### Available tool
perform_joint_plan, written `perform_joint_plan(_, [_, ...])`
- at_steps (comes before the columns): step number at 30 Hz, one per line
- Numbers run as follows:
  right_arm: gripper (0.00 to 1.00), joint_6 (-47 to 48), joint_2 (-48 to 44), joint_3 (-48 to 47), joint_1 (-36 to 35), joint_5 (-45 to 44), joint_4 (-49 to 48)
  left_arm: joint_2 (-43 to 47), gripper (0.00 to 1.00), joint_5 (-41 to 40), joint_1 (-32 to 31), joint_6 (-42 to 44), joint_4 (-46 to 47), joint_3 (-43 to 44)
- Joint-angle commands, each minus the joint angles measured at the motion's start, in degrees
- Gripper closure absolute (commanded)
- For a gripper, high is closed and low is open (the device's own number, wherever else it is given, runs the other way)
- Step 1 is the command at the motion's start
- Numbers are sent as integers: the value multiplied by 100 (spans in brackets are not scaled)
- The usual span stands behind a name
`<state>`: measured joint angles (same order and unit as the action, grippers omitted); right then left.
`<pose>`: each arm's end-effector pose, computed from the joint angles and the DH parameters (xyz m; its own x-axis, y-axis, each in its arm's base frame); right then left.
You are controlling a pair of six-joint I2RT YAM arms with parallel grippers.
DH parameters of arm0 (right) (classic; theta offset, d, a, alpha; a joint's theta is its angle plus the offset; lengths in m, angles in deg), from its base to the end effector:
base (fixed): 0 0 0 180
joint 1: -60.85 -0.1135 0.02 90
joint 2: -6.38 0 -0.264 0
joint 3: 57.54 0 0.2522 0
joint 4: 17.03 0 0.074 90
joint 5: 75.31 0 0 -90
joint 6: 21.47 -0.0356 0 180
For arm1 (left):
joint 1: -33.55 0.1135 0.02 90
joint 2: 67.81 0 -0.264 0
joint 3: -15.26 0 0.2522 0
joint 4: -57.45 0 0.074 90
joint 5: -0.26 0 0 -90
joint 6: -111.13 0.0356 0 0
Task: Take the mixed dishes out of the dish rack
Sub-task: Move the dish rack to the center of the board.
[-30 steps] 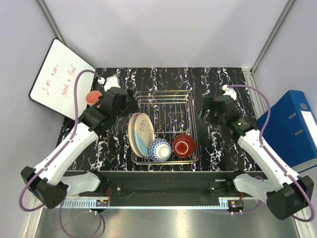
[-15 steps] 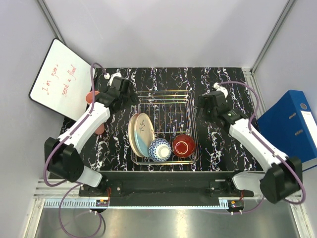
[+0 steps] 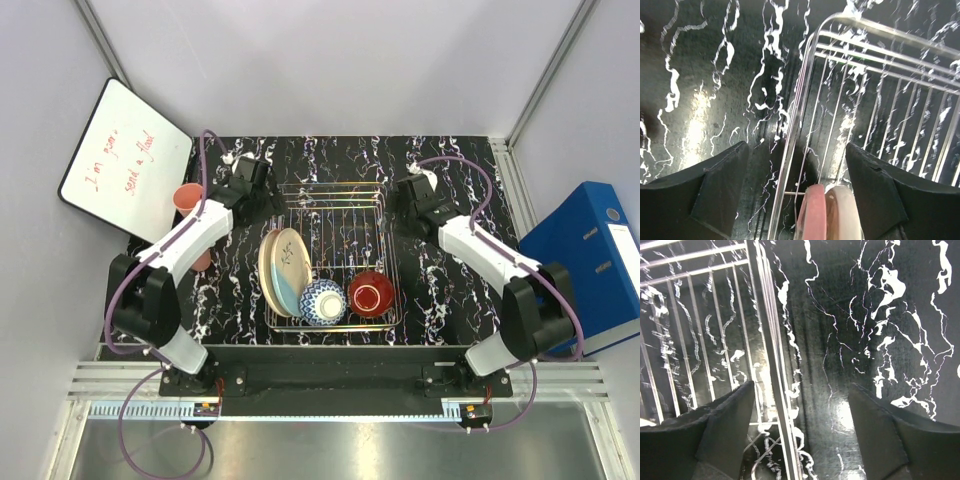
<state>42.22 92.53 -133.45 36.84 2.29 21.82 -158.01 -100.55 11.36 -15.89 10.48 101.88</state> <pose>0.2970 0.1239 0.2499 -0.7380 0.1451 -0.6590 0.0649 0.9873 0.1448 0.3191 -0.1229 0.2776 -0.7278 -0.3419 -0.5945 -0.2224 0.9377 -0.2669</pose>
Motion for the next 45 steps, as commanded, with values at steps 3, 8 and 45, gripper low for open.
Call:
perform_joint_plan(3, [39,143,156,45,-7,80,-424,-86,24,167,-13,27,245,-132])
perform_joint_plan(8, [63,117,315,115,-7,212,-557,-218,43,237,-57,80,227,-114])
perform_joint_plan(45, [100,-946,3117,-2782,1030,1451,-794,-3231,100,598,646,643,-598,3986])
